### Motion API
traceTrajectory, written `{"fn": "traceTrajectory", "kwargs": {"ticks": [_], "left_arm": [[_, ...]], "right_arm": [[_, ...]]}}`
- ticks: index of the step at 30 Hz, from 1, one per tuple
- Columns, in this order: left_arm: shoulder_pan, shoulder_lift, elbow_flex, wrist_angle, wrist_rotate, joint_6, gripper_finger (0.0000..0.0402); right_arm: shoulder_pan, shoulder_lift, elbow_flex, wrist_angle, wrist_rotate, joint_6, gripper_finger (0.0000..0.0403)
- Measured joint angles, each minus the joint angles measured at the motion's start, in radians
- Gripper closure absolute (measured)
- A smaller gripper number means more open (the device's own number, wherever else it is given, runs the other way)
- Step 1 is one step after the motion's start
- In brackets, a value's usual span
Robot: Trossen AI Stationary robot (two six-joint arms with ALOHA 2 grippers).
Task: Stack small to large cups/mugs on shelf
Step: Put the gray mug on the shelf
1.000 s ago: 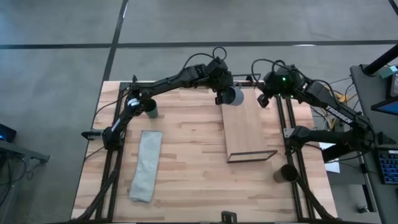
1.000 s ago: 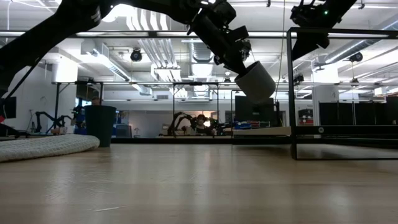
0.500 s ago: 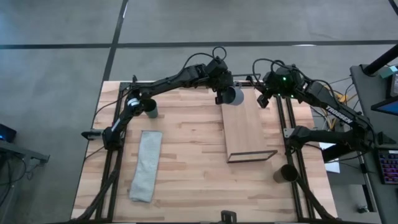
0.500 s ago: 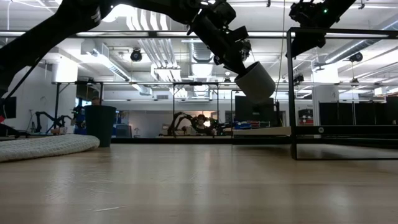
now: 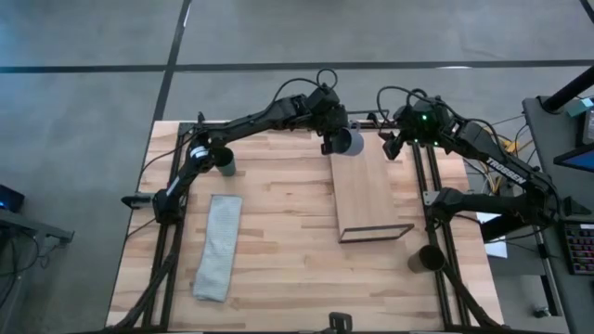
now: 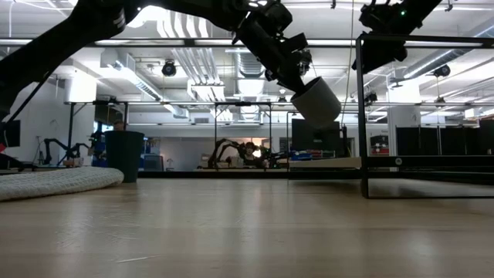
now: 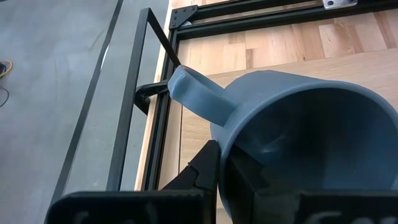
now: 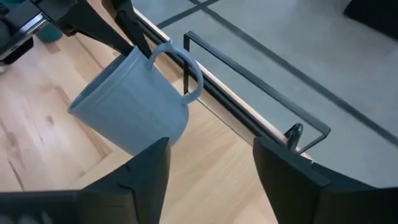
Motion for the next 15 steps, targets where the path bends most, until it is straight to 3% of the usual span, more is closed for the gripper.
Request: {"fn": "traceTrajectory", "kwargs": {"ticks": [15], "left_arm": [[0.001, 0.001, 0.002, 0.001, -0.002, 0.002, 0.0402]], "right_arm": [[0.0, 0.002, 0.0, -0.001, 0.001, 0.065, 0.016]]}}
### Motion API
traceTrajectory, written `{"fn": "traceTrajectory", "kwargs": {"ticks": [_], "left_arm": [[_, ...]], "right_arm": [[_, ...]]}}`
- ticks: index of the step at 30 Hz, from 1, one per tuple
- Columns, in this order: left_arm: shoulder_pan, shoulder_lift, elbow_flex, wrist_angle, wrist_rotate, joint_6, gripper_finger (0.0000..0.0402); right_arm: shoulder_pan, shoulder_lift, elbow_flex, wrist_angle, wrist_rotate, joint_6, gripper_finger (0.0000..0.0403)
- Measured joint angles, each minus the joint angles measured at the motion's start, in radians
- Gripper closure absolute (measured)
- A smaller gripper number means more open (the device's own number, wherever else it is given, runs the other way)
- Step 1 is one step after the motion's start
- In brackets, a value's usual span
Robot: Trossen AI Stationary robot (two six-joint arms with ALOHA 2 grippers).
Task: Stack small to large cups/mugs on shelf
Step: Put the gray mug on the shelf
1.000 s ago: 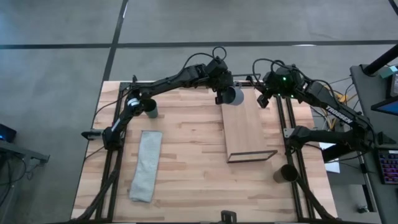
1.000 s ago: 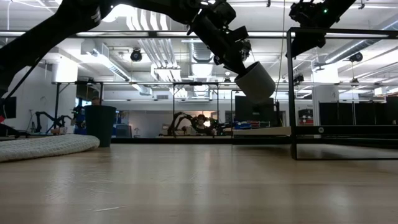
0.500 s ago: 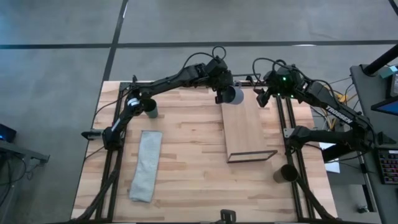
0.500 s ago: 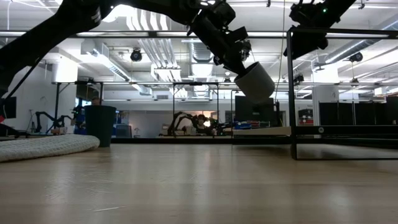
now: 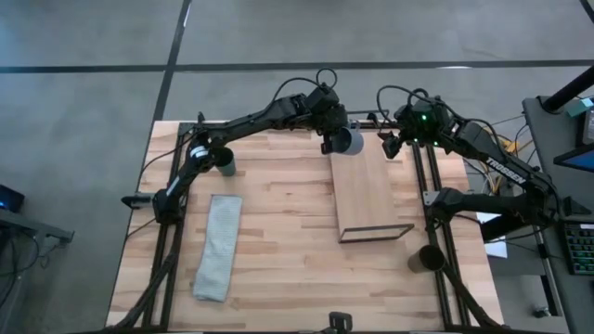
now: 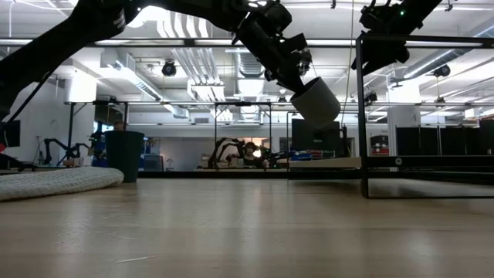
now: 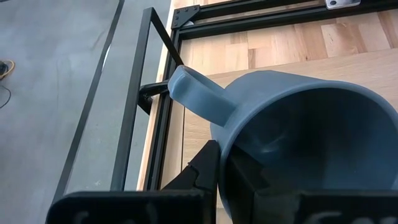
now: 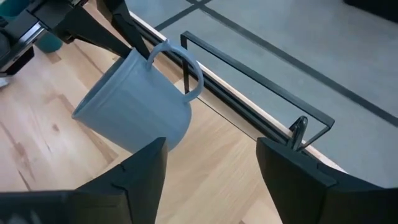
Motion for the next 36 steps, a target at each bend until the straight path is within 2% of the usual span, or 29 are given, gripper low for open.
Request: {"fn": "traceTrajectory", "kwargs": {"ticks": [6, 11, 16, 27, 31, 33, 36], "left_arm": [[0.0, 0.0, 0.0, -0.003, 0.0, -0.001, 0.0402], [0.0, 0.0, -0.006, -0.006, 0.0, -0.005, 0.0402], [-0.001, 0.0, -0.007, -0.006, 0.0, 0.0, 0.0402], [-0.008, 0.0, -0.006, -0.005, 0.052, 0.238, 0.0402], [-0.012, -0.001, -0.002, -0.003, 0.077, 0.297, 0.0402], [-0.015, -0.007, -0.004, -0.002, 0.097, 0.336, 0.0402], [-0.018, -0.012, -0.001, -0.004, 0.109, 0.364, 0.0402]], "right_arm": [[0.0, 0.005, 0.0, 0.028, 0.0, 0.009, 0.0163], [0.0, 0.005, 0.0, 0.031, 0.0, 0.125, 0.0161], [0.0, 0.005, 0.0, 0.033, -0.001, 0.128, 0.016], [0.0, 0.013, 0.0, 0.03, 0.0, 0.129, 0.0161], [-0.001, 0.027, 0.0, 0.021, -0.001, 0.222, 0.0164], [-0.002, 0.039, 0.0, 0.0, -0.03, 0.186, 0.0164], [-0.001, 0.051, 0.0, -0.01, -0.136, 0.069, 0.0165]]}}
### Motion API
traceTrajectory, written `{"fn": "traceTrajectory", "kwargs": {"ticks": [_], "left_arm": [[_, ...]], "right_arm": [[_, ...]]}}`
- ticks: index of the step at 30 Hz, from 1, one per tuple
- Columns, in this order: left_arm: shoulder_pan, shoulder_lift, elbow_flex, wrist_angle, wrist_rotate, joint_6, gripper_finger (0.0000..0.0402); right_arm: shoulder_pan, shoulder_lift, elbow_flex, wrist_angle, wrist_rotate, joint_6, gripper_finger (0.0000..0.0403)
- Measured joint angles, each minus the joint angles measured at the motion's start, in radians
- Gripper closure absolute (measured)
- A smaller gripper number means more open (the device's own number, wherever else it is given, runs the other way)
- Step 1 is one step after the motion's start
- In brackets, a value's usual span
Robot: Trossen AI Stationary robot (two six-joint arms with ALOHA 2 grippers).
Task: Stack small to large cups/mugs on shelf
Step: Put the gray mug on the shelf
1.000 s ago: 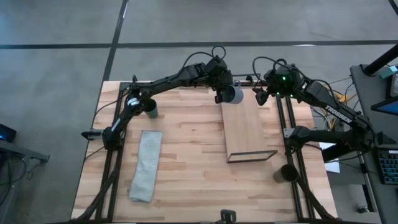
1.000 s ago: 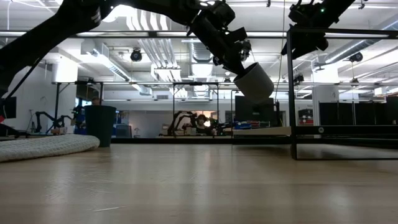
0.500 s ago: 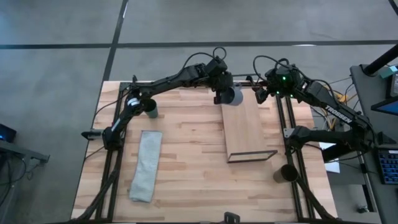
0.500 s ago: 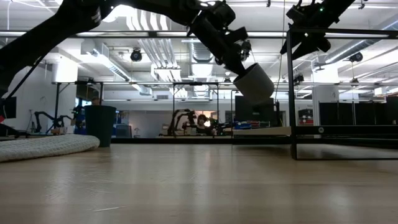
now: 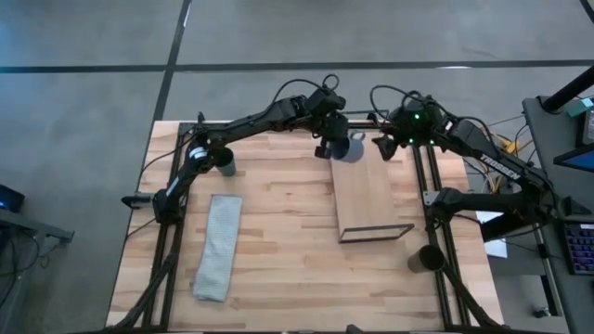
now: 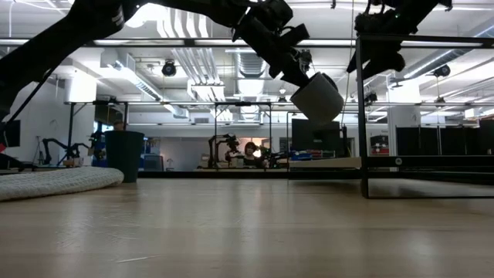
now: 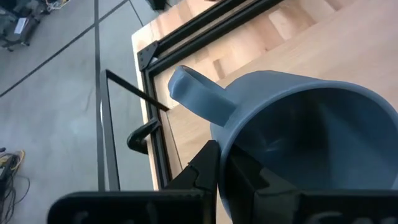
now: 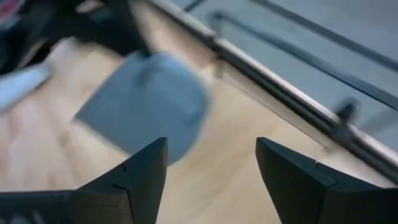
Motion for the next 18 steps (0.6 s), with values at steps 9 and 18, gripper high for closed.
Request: {"fn": "traceTrajectory", "kwargs": {"ticks": [9, 18], "left_arm": [[-0.002, -0.003, 0.0, -0.004, 0.044, -0.002, 0.0402], [-0.006, -0.005, 0.0, 0.014, 0.176, 0.02, 0.0402]], "right_arm": [[0.004, 0.0, 0.0, 0.06, -0.048, -0.435, 0.0165], [0.005, 0.018, 0.0, 0.064, -0.2, -0.474, 0.0166]]}}
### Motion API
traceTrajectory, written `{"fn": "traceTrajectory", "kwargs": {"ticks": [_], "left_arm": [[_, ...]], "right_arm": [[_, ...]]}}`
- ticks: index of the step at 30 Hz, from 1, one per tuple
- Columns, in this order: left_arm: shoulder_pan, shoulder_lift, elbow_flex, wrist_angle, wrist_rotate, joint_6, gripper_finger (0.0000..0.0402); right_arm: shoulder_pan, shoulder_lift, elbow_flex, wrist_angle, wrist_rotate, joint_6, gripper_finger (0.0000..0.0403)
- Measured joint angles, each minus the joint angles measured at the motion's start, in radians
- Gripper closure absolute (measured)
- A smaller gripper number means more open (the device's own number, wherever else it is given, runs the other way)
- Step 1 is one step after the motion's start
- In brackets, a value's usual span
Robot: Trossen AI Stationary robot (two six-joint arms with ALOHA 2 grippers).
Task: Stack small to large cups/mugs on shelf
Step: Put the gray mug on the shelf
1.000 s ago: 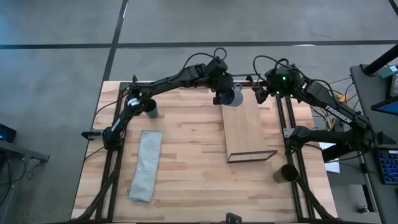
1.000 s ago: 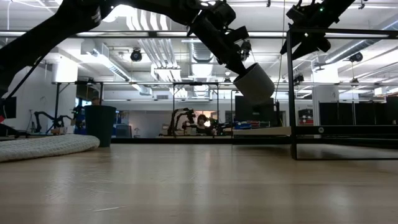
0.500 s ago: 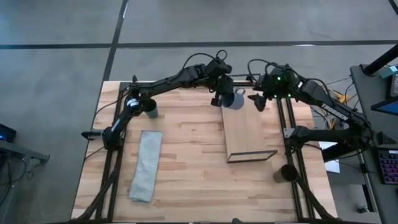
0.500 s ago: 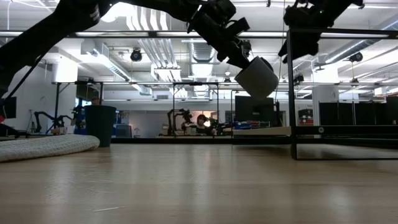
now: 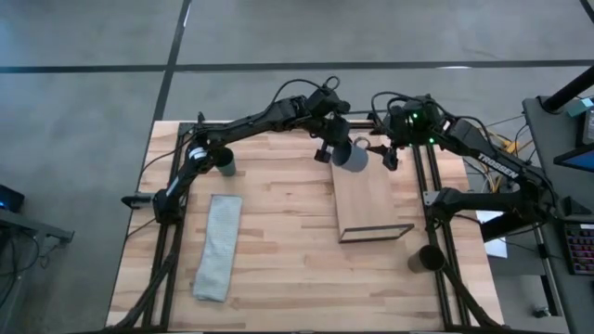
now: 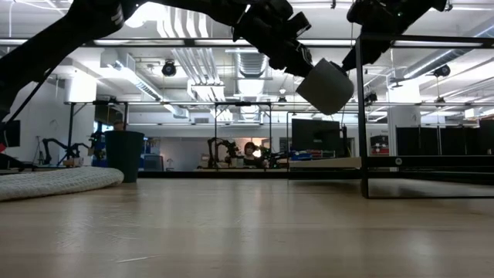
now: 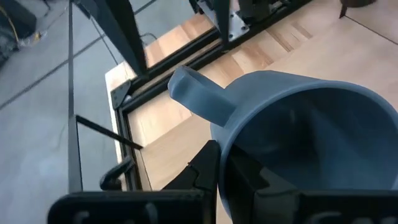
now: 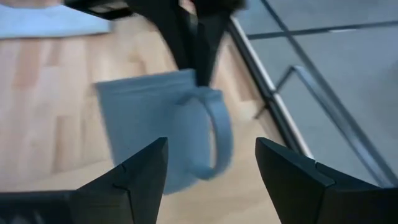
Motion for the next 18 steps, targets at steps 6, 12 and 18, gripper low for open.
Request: {"fn": "traceTrajectory", "kwargs": {"ticks": [6, 12, 18], "left_arm": [[-0.003, 0.0, 0.002, 0.017, 0.042, 0.105, 0.0402], [-0.012, -0.002, 0.0, 0.023, 0.093, 0.141, 0.0402], [-0.014, -0.002, -0.002, 0.023, 0.098, 0.141, 0.0402]], "right_arm": [[0.0, 0.017, 0.0, 0.0, -0.099, 0.0, 0.0173], [0.0, 0.043, 0.0, 0.0, -0.109, 0.0, 0.0182], [0.0, 0.042, 0.0, -0.002, -0.109, 0.011, 0.0191]]}}
